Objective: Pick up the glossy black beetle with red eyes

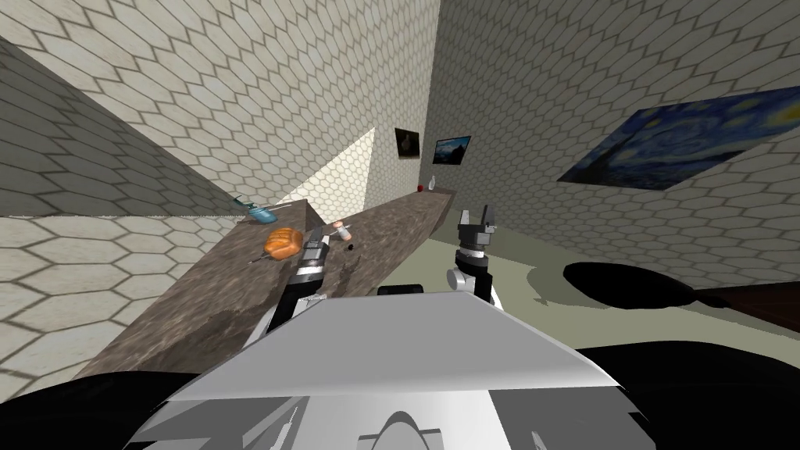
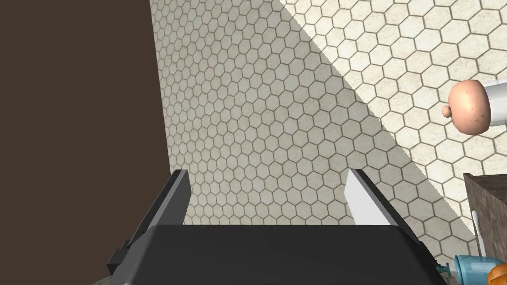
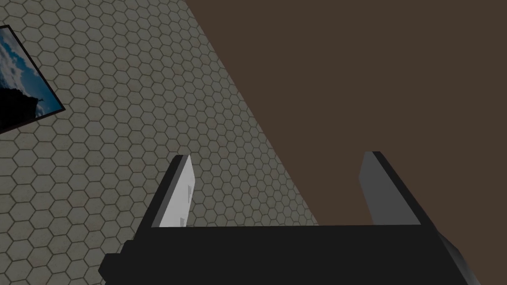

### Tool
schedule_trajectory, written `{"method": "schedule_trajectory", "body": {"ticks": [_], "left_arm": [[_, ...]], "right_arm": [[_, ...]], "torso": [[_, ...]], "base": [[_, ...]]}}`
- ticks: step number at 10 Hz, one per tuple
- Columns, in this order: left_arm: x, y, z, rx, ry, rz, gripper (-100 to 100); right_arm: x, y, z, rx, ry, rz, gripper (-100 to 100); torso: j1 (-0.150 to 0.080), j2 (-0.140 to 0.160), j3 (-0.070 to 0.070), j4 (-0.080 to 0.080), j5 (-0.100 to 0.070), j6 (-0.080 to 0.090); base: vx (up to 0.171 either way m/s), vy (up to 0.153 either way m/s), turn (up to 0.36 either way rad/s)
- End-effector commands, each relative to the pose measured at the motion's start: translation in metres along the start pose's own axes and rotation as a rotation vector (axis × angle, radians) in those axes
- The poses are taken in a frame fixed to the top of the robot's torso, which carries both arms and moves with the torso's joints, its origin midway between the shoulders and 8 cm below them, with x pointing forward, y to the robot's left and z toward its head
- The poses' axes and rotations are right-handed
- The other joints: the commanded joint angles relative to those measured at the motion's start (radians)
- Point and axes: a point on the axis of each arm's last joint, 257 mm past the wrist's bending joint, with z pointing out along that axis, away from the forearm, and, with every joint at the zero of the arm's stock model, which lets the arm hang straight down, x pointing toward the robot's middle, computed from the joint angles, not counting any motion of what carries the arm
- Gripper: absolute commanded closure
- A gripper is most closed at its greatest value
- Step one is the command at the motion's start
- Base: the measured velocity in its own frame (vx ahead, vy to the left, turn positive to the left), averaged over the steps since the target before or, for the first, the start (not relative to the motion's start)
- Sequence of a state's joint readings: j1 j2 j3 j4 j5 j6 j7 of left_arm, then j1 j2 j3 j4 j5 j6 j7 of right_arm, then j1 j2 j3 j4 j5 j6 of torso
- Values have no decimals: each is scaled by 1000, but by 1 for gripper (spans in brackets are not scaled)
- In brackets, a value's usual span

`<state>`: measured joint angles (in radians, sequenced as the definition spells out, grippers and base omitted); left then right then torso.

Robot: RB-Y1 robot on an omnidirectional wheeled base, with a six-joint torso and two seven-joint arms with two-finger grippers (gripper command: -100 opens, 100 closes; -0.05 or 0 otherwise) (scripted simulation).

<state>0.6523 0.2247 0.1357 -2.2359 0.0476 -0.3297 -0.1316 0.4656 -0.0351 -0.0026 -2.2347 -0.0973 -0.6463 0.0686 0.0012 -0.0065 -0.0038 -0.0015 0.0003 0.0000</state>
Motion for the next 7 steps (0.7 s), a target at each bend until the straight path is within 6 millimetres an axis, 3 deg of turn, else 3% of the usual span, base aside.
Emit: {"method": "schedule_trajectory", "body": {"ticks": [1, 7], "left_arm": [[-3, 17, -6, -62, 13, 17, -100], [-15, 75, -32, -285, 84, 88, -100]], "right_arm": [[0, 0, 0, 0, 0, 0, 0], [0, 0, 0, 0, 0, 0, 0]], "torso": [[0, 0, 0, 0, 0, 0], [-1, 2, 1, 0, 0, 0]], "base": [[95, 18, 63], [81, -4, 2]]}}
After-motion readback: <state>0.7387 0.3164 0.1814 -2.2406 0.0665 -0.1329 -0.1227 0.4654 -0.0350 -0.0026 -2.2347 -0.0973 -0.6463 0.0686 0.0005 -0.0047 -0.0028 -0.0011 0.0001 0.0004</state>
